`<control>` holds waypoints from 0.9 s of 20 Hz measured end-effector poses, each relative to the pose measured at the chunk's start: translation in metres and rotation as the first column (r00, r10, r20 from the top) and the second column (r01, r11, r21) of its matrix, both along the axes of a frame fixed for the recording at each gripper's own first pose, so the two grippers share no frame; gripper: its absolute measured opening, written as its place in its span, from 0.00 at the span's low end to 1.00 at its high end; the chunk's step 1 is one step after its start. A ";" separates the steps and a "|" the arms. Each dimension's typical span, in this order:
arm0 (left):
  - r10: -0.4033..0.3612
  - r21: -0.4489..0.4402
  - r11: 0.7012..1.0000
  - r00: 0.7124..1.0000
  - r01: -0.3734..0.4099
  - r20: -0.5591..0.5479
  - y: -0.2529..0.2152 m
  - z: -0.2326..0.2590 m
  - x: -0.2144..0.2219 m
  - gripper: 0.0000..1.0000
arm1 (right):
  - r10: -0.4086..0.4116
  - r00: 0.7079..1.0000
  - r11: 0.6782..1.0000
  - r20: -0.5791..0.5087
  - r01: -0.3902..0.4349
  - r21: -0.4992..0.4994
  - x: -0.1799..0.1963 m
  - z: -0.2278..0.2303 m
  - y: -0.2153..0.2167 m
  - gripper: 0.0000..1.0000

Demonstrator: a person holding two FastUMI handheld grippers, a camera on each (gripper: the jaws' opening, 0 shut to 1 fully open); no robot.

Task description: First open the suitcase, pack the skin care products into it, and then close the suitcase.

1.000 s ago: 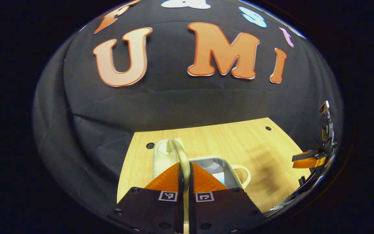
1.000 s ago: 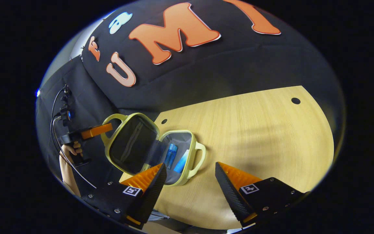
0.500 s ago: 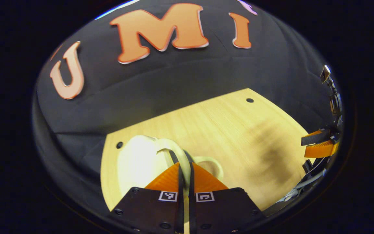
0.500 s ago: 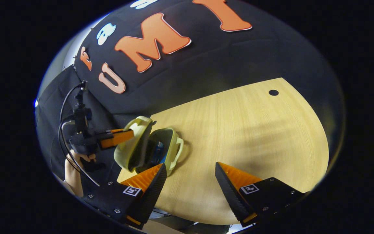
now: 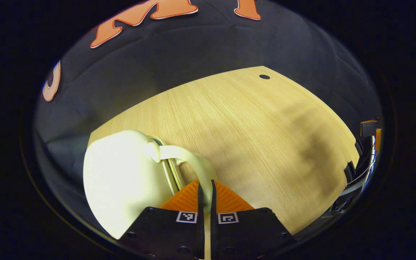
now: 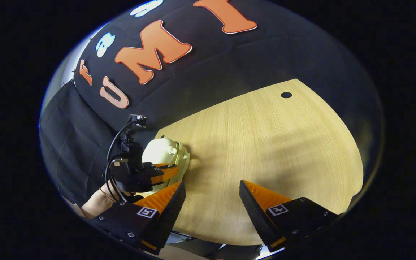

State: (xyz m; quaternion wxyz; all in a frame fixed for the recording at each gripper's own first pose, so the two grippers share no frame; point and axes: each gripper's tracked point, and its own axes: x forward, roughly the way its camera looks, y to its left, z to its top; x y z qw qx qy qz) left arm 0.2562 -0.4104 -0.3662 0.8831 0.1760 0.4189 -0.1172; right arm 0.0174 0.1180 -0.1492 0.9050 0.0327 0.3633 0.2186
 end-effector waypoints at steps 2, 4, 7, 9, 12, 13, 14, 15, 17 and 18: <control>0.006 0.023 1.000 1.000 -0.006 -0.004 -0.001 -0.001 0.000 0.07 | 0.003 1.000 1.000 -0.005 -0.004 -0.021 -0.001 -0.002 -0.004 0.95; 0.002 0.030 1.000 1.000 -0.001 -0.028 -0.006 -0.008 -0.003 0.10 | 0.011 1.000 0.999 -0.010 -0.011 -0.041 -0.001 -0.006 -0.005 0.95; 0.040 -0.022 0.999 0.999 -0.041 -0.023 -0.008 -0.007 -0.003 0.20 | 0.014 1.000 0.998 -0.008 -0.015 -0.057 0.002 -0.007 -0.002 0.95; 0.093 -0.086 0.992 0.996 -0.094 -0.006 -0.008 -0.001 -0.007 0.25 | 0.011 1.000 0.997 0.001 -0.011 -0.078 0.007 -0.009 -0.003 0.95; 0.161 -0.240 0.959 0.986 -0.148 0.034 -0.013 0.025 -0.008 0.49 | -0.001 1.000 0.993 0.025 0.004 -0.122 0.018 -0.007 -0.003 0.95; 0.183 -0.286 0.945 0.981 -0.156 0.069 -0.015 0.042 -0.007 0.66 | -0.003 0.999 0.991 0.050 0.009 -0.134 0.023 -0.003 -0.002 0.95; 0.205 -0.327 0.932 0.971 -0.156 0.120 -0.014 0.066 -0.006 0.83 | 0.002 0.997 0.989 0.076 0.009 -0.146 0.028 0.003 0.002 0.95; 0.225 -0.351 0.923 0.960 -0.155 0.169 -0.013 0.087 -0.005 0.93 | 0.007 0.995 0.987 0.104 0.010 -0.161 0.032 0.009 0.005 0.95; 0.246 -0.406 0.906 0.931 -0.121 0.271 -0.014 0.140 -0.003 0.89 | 0.019 0.985 0.982 0.174 0.014 -0.189 0.041 0.026 0.012 0.95; 0.262 -0.423 0.899 0.912 -0.112 0.316 -0.011 0.167 -0.003 0.89 | 0.021 0.977 0.981 0.210 0.021 -0.194 0.043 0.036 0.017 0.95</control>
